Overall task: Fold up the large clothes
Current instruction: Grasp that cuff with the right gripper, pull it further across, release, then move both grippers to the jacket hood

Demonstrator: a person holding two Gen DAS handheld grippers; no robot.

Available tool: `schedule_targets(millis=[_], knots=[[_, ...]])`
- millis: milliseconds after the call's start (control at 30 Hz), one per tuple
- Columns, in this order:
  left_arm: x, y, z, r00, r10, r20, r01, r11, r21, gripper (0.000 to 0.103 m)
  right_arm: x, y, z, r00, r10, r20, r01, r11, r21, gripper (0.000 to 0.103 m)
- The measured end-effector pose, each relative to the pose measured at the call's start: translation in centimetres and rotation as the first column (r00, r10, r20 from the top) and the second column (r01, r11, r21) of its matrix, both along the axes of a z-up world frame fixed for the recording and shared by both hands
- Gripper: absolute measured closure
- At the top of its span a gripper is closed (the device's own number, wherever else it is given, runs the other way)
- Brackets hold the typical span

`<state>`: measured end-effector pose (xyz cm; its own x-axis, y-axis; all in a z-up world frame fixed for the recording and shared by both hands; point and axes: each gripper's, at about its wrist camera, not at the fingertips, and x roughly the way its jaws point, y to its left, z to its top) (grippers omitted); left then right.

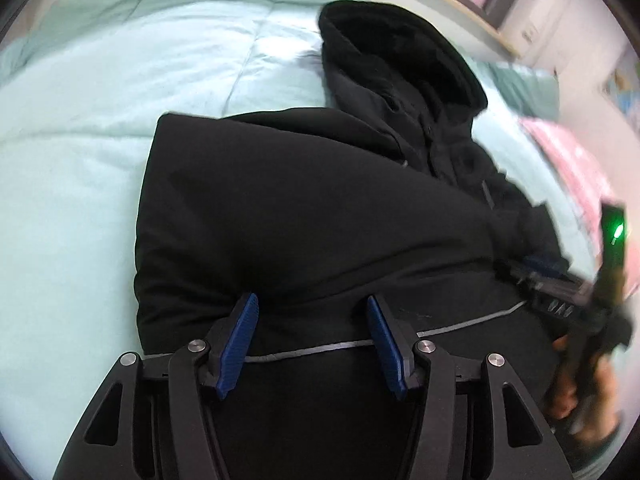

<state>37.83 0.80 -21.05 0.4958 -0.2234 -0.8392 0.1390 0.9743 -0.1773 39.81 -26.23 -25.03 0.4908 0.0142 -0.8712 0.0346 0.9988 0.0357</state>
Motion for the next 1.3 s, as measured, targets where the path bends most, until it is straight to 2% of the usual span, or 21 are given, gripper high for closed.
schedule_targets(millis=[33, 100, 167, 233, 333, 433, 500, 600, 633, 667, 700, 733, 767, 800, 867, 933, 1000, 1100, 1233, 1300], knots=[[-0.3, -0.5, 0.2, 1.000, -0.004, 0.013, 0.003, 0.999, 0.032, 0.045, -0.1, 0.0, 0.0, 1.000, -0.001, -0.001, 0.001, 1.000, 0.002, 0.023], [-1.1, -0.6, 1.4, 1.000, 0.001, 0.023, -0.002, 0.999, 0.038, 0.045, -0.4, -0.1, 0.5, 1.000, 0.008, -0.008, -0.008, 1.000, -0.003, 0.024], [-2.5, -0.2, 3.0, 0.999, -0.022, 0.043, 0.023, 0.999, -0.029, 0.045, -1.5, -0.8, 2.1, 1.000, 0.020, -0.005, -0.019, 1.000, 0.020, 0.030], [-4.8, 0.5, 5.1, 0.996, -0.049, 0.077, 0.057, 0.993, -0.101, 0.045, -4.0, -1.9, 4.4, 0.999, 0.026, 0.042, -0.029, 0.998, 0.064, 0.030], [-6.9, 1.1, 7.7, 0.992, -0.034, 0.119, 0.048, 0.993, -0.112, 0.045, -7.9, -3.2, 8.0, 0.990, 0.037, 0.133, -0.043, 0.998, 0.040, 0.030], [-7.4, 1.2, 8.2, 0.994, 0.000, 0.112, 0.009, 0.996, -0.083, 0.045, -9.8, -4.3, 9.6, 0.988, 0.034, 0.153, -0.035, 0.999, 0.004, 0.030], [-6.9, 1.2, 6.8, 0.997, 0.019, 0.070, -0.015, 0.998, -0.062, 0.044, -9.9, -4.5, 8.9, 0.990, 0.033, 0.138, -0.035, 0.999, 0.006, 0.030], [-5.0, 2.3, 1.5, 0.994, 0.091, -0.062, -0.090, 0.996, 0.022, 0.045, -8.7, -4.5, 6.0, 0.995, 0.025, 0.099, -0.023, 0.999, -0.024, 0.030], [-4.6, 2.8, 0.0, 0.993, 0.094, -0.074, -0.094, 0.995, -0.008, 0.045, -8.3, -4.8, 4.2, 0.998, 0.019, 0.058, -0.016, 0.998, -0.060, 0.030], [-4.7, 3.2, -0.4, 0.994, 0.093, -0.054, -0.096, 0.994, -0.047, 0.044, -7.8, -4.6, 2.7, 0.999, 0.022, 0.032, -0.020, 0.996, -0.082, 0.030], [-5.1, 3.6, -0.3, 0.996, 0.087, -0.030, -0.089, 0.993, -0.077, 0.044, -7.7, -4.8, 1.3, 0.999, 0.030, 0.019, -0.028, 0.995, -0.091, 0.025], [-5.4, 3.8, -0.1, 0.996, 0.082, -0.020, -0.083, 0.992, -0.091, 0.044, -7.6, -5.2, 0.3, 0.999, 0.030, 0.017, -0.029, 0.997, -0.078, 0.024], [-5.6, 3.9, 0.0, 0.997, 0.079, -0.010, -0.080, 0.992, -0.102, 0.044, -7.5, -6.1, -0.3, 1.000, 0.016, 0.025, -0.016, 1.000, -0.014, 0.024], [-6.1, 4.1, 0.0, 0.997, 0.075, 0.008, -0.074, 0.990, -0.117, 0.044, -7.5, -7.1, -0.4, 1.000, 0.001, 0.031, -0.003, 0.999, 0.049, 0.024], [-6.6, 4.5, 0.0, 0.997, 0.071, 0.027, -0.067, 0.988, -0.139, 0.044, -7.7, -7.8, -0.3, 0.999, -0.003, 0.043, -0.001, 0.995, 0.095, 0.024], [-6.5, 5.1, 0.3, 0.997, 0.080, 0.022, -0.075, 0.982, -0.175, 0.044, -8.3, -7.8, -0.1, 0.997, -0.002, 0.074, -0.005, 0.996, 0.089, 0.024], [-6.6, 5.8, 1.3, 0.996, 0.086, 0.011, -0.082, 0.974, -0.209, 0.044, -8.6, -7.4, 0.1, 0.997, 0.005, 0.077, -0.011, 0.998, 0.069, 0.024], [-6.6, 7.4, 4.4, 0.996, 0.084, 0.007, -0.080, 0.969, -0.234, 0.044, -8.7, -7.4, 1.2, 0.999, 0.004, 0.040, -0.007, 0.997, 0.073, 0.024], [-5.8, 7.9, 11.3, 0.998, 0.049, 0.044, -0.036, 0.967, -0.254, 0.044, -9.6, -7.4, 5.8, 1.000, -0.008, 0.023, 0.006, 0.996, 0.085, 0.025], [-4.8, 7.5, 15.5, 0.998, 0.019, 0.064, -0.003, 0.971, -0.241, 0.044, -9.7, -7.3, 9.9, 0.999, -0.012, 0.048, 0.008, 0.995, 0.098, 0.025]])
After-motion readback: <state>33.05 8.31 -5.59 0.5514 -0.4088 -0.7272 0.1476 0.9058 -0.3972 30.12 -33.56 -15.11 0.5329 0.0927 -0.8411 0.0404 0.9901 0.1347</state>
